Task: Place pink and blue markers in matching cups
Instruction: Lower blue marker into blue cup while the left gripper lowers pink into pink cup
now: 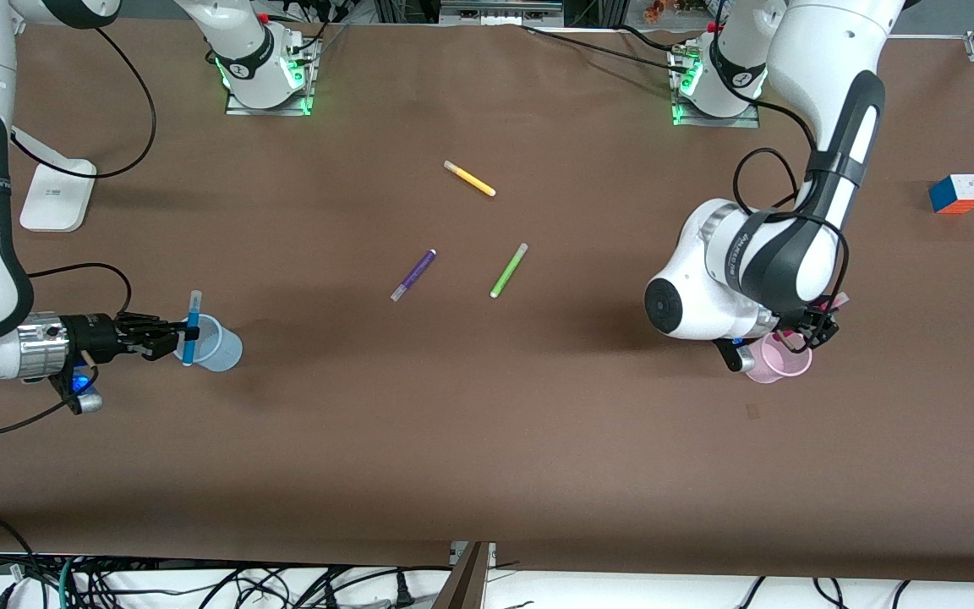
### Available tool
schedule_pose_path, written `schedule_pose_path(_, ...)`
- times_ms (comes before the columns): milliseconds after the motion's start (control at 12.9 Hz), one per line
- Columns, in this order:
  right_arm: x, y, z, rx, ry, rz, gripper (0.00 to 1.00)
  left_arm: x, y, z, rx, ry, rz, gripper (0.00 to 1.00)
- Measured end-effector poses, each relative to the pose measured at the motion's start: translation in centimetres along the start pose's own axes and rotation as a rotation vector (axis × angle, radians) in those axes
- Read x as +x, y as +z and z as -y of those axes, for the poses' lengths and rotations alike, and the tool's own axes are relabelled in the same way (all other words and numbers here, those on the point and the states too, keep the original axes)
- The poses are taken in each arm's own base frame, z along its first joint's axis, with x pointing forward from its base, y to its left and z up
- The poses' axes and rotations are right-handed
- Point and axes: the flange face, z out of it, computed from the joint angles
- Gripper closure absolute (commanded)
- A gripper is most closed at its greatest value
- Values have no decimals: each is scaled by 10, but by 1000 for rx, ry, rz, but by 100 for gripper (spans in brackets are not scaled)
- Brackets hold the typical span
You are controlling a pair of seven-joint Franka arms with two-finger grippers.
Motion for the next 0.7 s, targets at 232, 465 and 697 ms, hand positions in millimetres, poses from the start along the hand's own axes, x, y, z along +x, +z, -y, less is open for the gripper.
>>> schedule_pose_path(232, 2, 7, -5, 40, 44, 37, 100, 19, 37, 11, -11, 14, 4, 100)
schedule_pose_path(465, 11, 7, -36, 110, 97, 75, 100, 31, 56, 22, 17, 19, -22, 99)
schedule_pose_path(697, 18, 14, -52, 134, 124, 98, 100, 35, 56, 23, 29, 12, -35, 0)
